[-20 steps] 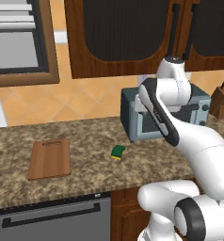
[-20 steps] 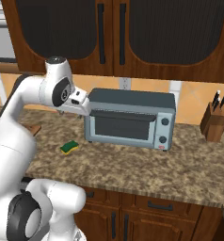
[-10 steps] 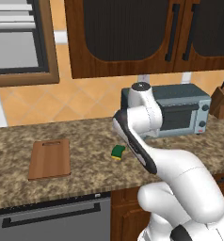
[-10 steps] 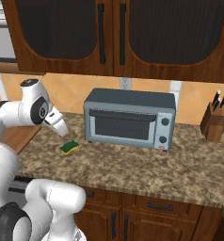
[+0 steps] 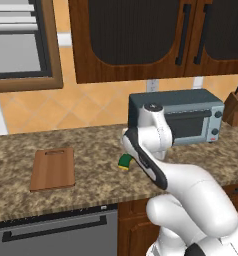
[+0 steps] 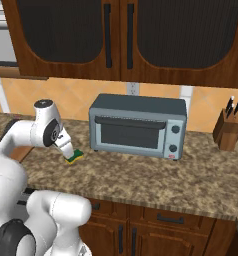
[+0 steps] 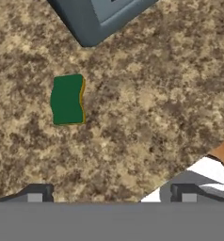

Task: Pick up the sponge from the counter and clean the cutting board by briefly scrubbing or pressing down on the cutting board. Once finished, release the sponge.

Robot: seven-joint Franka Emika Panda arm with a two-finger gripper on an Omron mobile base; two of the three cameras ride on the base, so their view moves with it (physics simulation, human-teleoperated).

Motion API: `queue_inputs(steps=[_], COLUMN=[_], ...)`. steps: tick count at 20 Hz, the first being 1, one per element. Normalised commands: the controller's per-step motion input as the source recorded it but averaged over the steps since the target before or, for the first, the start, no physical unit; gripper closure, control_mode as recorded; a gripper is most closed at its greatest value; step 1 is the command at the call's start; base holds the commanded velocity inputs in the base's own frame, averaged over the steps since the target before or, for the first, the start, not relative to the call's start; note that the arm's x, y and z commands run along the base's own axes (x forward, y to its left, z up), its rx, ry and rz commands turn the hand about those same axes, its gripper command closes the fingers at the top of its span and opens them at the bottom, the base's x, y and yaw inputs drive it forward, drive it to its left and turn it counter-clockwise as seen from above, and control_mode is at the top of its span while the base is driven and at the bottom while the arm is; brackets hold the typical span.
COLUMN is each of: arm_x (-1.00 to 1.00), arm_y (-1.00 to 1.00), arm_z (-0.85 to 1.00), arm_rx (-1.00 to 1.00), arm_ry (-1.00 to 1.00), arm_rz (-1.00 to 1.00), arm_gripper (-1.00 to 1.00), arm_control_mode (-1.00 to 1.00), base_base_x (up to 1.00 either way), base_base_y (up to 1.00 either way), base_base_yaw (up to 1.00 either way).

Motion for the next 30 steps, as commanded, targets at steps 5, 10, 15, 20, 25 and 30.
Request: queue_inputs(steps=[5, 10, 15, 20, 25, 30], arm_x=[0.36, 0.25, 0.24, 0.25, 0.25, 0.30], arm_y=[0.18, 0.06, 0.00, 0.01, 0.00, 0.01], arm_z=[-0.40, -0.18, -0.08, -0.17, -0.35, -0.27], arm_rx=[0.00, 0.00, -0.01, -0.01, 0.00, 0.00], arm_ry=[0.05, 0.03, 0.00, 0.00, 0.00, 0.00], arm_rz=[0.00, 0.00, 0.00, 0.00, 0.03, 0.03], arm_gripper=[-1.00, -1.00, -1.00, -1.00, -1.00, -1.00], arm_control_mode=[-1.00, -1.00, -1.00, -1.00, -1.00, -1.00], base_base_x=[0.00, 0.00, 0.00, 0.00, 0.00, 0.00], base_base_y=[0.00, 0.00, 0.00, 0.00, 0.00, 0.00], base_base_yaw=[0.00, 0.00, 0.00, 0.00, 0.00, 0.00])
